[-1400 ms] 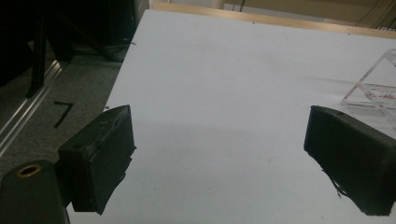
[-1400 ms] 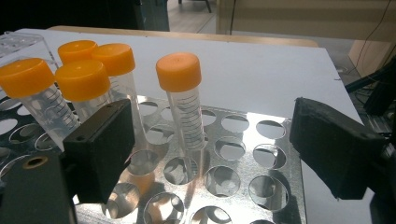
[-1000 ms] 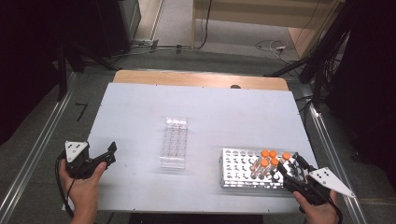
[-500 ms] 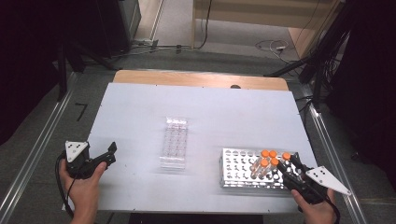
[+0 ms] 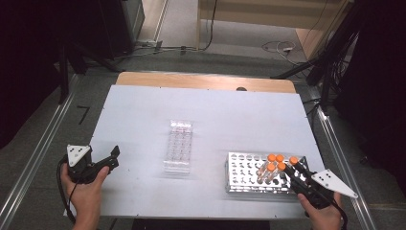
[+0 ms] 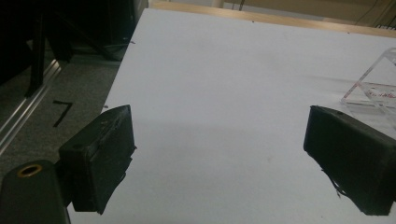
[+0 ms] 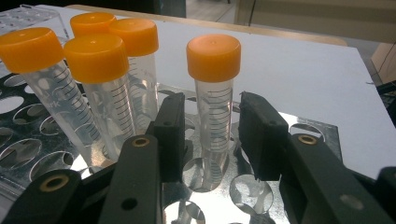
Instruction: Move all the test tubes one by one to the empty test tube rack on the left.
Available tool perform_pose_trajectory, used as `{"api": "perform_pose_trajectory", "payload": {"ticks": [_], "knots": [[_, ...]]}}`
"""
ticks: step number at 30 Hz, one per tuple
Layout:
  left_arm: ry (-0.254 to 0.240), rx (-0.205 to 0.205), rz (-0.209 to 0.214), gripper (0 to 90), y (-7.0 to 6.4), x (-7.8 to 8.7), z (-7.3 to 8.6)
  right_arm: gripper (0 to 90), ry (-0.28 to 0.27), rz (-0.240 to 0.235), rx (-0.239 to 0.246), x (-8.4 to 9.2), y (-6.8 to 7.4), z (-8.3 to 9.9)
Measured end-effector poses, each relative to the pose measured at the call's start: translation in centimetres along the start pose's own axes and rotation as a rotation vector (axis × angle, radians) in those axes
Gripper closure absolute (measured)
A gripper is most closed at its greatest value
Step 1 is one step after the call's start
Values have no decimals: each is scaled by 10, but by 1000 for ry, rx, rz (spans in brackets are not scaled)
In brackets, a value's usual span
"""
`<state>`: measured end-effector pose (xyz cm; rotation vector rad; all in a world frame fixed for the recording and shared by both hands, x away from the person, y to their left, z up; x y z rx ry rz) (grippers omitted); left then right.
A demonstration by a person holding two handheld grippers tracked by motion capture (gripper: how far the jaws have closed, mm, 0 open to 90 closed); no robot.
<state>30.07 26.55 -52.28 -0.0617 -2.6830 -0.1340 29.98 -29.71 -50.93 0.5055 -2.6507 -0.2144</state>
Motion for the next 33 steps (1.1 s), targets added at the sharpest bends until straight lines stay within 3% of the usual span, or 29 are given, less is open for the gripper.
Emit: {"api": "perform_pose_trajectory", "payload": {"ticks": [14,22,33], "knots": [[1,-1,1,92,0,0,0,711,-2,25,41,-1,-3,0],[-2,-3,1,92,0,0,0,715,-2,27,62,-2,-3,0],[-3,-6,3,92,-1,0,-1,715,-20,20,48,2,-2,-5]]}}
Point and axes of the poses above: each handheld gripper's, and its own axes: x roughly backward along the jaws, z roughly out of its underside, y roughly to its left, the point moved 10 cm from there along -x, roughly forward along the jaws, and after that the axes turned 15 degrees about -x, right-handed, at the moved point
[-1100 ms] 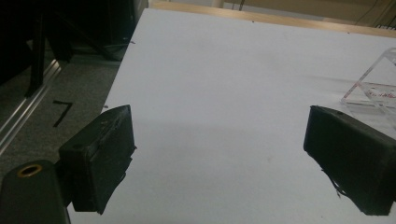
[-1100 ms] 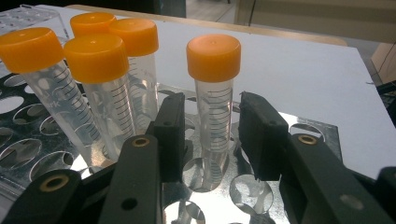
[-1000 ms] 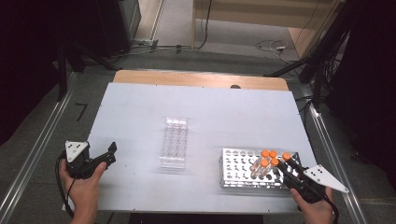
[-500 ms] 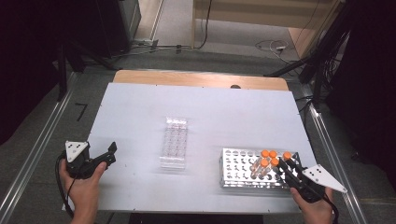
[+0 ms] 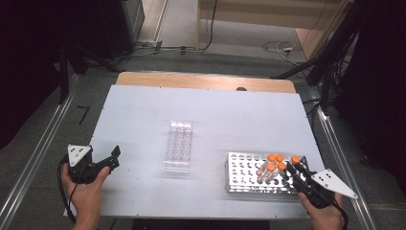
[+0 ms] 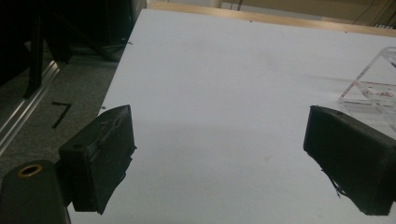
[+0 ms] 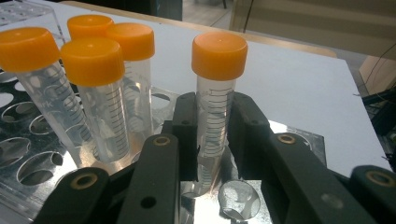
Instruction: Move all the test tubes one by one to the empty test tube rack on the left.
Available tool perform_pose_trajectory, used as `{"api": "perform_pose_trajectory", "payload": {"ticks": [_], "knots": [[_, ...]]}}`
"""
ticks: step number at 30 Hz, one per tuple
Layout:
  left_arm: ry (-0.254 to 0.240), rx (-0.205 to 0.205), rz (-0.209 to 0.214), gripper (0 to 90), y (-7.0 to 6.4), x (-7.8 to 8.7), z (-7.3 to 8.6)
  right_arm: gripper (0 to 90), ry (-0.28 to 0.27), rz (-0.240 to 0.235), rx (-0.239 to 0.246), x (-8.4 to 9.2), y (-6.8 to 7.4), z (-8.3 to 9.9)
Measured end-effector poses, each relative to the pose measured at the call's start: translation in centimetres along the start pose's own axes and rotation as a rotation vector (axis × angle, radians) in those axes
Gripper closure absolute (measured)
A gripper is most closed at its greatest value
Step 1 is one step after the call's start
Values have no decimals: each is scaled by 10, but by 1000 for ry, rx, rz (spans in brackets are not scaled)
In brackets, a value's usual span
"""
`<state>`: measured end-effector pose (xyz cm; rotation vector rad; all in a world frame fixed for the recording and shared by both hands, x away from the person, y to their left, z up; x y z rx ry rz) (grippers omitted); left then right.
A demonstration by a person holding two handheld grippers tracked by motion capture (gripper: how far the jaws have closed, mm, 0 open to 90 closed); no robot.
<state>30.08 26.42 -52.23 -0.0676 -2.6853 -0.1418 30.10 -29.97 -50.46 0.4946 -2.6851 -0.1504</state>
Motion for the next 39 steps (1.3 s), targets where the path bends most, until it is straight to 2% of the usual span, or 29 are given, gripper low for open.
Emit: {"api": "perform_pose_trajectory", "payload": {"ticks": [6,39], "knots": [[0,0,1,92,0,0,0,717,-21,-3,8,3,2,-5],[-1,-1,8,93,-2,1,-1,720,-126,-25,-35,25,5,-37]]}}
Point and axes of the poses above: each handheld gripper's, and its own axes: x roughly backward along the jaws, z roughly out of its underside, y roughly to its left, the point moved 10 cm from there along -x, roughly forward along the jaws, and after that the axes turned 15 degrees about -x, right-handed, at the moved point
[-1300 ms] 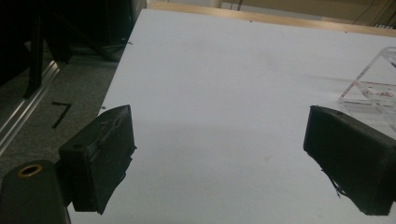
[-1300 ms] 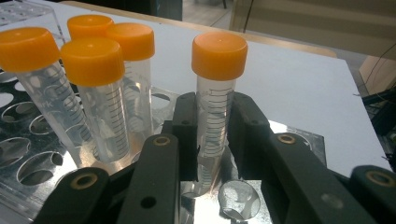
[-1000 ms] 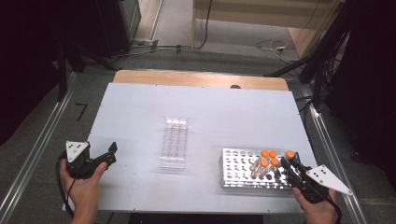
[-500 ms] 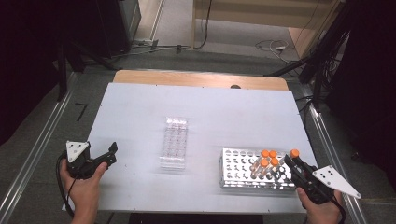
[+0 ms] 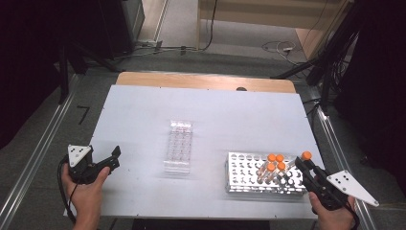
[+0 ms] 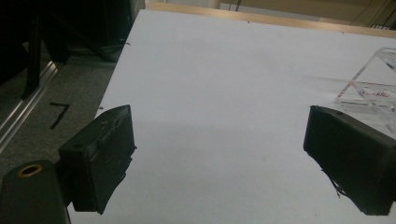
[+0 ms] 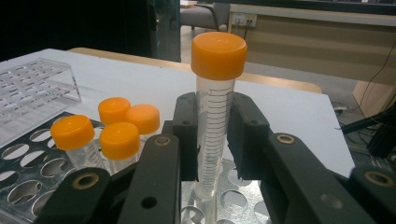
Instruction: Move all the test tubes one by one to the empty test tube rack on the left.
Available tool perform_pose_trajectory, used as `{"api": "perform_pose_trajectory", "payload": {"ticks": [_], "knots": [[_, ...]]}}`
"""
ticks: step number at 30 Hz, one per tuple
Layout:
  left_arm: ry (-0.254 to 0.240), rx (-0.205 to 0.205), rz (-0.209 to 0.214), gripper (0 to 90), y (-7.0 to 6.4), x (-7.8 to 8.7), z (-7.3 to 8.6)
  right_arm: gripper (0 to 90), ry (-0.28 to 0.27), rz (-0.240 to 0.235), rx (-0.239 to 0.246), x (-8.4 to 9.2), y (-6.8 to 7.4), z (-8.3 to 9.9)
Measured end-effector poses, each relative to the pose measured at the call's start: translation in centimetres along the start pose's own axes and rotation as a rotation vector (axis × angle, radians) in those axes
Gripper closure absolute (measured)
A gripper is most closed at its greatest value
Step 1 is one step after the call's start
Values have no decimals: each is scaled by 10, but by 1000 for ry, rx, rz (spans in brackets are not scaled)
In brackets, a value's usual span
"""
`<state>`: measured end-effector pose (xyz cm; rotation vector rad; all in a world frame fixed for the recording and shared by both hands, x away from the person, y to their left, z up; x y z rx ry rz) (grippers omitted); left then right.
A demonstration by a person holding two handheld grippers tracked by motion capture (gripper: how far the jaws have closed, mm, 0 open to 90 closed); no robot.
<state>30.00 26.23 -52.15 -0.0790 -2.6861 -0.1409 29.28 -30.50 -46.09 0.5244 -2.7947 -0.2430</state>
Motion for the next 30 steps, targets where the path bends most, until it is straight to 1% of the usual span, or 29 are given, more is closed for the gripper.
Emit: {"api": "perform_pose_trajectory", "payload": {"ticks": [10,16,21,24,27,30], "knots": [[-3,5,1,93,-1,0,0,722,-15,-18,-15,10,5,-8],[-3,2,4,93,-1,1,0,722,13,-29,-42,18,9,-14],[-6,-11,8,92,-4,1,-2,722,20,-33,-44,23,13,-20],[-16,-10,13,92,-7,2,-5,723,32,-34,-49,25,16,-25],[-22,-20,18,92,-9,4,-7,722,55,-35,-58,28,18,-32],[-25,-25,28,92,-11,4,-9,723,63,-40,-67,28,19,-35]]}}
Point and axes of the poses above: each handheld gripper's, and its own axes: x roughly backward along the jaws, z roughly out of its underside, y roughly to its left, the point moved 10 cm from there along -x, roughly forward along the jaws, and after that the axes turned 15 degrees about -x, right-handed, at the moved point
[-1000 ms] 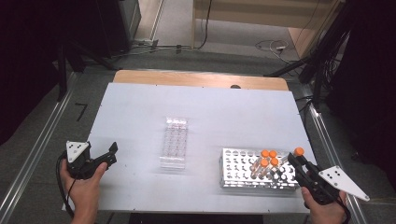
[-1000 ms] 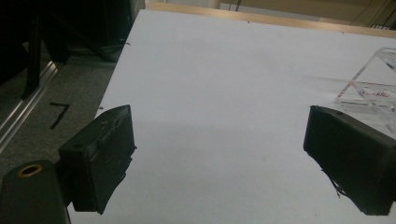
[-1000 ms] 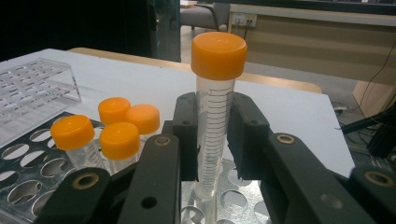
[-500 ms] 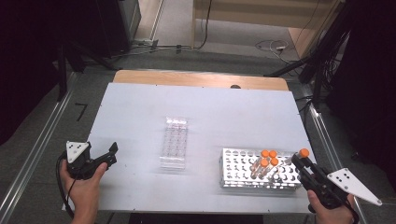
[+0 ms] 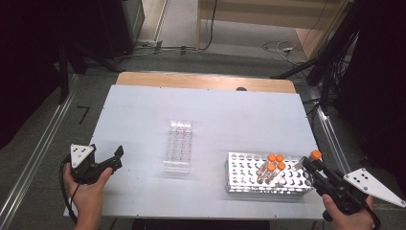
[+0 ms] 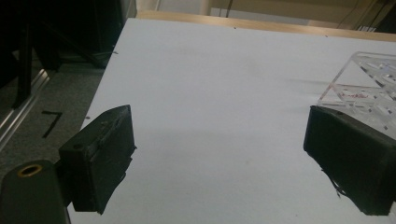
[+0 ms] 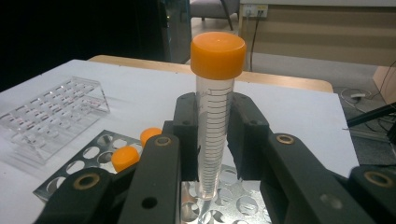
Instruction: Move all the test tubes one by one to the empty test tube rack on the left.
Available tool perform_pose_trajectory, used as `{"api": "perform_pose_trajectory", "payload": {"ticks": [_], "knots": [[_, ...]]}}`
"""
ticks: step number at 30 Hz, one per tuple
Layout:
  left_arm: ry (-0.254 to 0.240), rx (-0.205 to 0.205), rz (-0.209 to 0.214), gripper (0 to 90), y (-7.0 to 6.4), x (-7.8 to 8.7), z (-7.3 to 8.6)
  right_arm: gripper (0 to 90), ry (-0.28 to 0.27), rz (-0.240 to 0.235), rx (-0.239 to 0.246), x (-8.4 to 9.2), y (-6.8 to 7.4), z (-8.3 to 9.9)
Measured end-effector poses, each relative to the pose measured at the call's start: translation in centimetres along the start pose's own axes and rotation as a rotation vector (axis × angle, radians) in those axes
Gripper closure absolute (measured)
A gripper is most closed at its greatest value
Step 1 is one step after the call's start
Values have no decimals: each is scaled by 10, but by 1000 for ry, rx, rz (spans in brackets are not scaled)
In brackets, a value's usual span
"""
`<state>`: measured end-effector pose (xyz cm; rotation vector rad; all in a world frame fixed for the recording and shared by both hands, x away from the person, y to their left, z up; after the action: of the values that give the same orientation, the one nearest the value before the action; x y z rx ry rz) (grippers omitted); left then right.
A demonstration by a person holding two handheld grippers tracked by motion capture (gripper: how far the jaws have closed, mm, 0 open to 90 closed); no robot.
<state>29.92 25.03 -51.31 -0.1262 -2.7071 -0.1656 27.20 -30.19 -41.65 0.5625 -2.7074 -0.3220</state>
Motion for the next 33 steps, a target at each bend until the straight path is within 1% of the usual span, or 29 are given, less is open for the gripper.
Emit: {"api": "perform_pose_trajectory", "payload": {"ticks": [3,6,7,8,12,20,24,25,26,28,29,30,32,33], "knots": [[-4,1,11,92,-3,1,-2,722,3,0,5,0,2,-4],[-14,-10,21,92,-7,2,-5,722,-4,-9,7,-1,7,-8],[-14,-14,22,92,-8,2,-5,722,-7,-16,12,-2,10,-11],[-13,-20,22,92,-8,2,-6,722,-7,-16,12,-2,10,-11],[-17,-19,25,92,-9,3,-6,722,-13,-39,24,-3,20,-14],[-18,-25,30,92,-12,3,-7,722,-18,-67,35,-6,32,-17],[-23,-33,38,92,-15,3,-9,722,-13,-87,46,-9,42,-18],[-24,-33,41,92,-16,3,-10,722,-11,-102,53,-11,48,-19],[-26,-32,46,92,-17,3,-10,723,-9,-112,54,-13,51,-19],[-27,-33,53,93,-20,3,-11,722,-8,-114,56,-14,54,-19],[-29,-37,60,93,-21,3,-12,723,-3,-134,60,-17,60,-18],[-30,-38,61,93,-22,3,-12,723,-3,-134,60,-17,60,-18],[-34,-40,69,93,-24,4,-13,722,9,-153,65,-24,69,-15],[-36,-39,71,93,-25,4,-14,722,9,-153,65,-24,69,-15]]}}
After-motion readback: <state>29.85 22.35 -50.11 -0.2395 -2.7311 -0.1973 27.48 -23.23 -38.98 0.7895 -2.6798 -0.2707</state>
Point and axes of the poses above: each handheld gripper's, and its own axes: x roughly backward along the jaws, z roughly out of its underside, y roughly to its left, the point moved 10 cm from there along -x, roughly forward along the jaws, and after that the axes turned 15 degrees about -x, right-handed, at the moved point
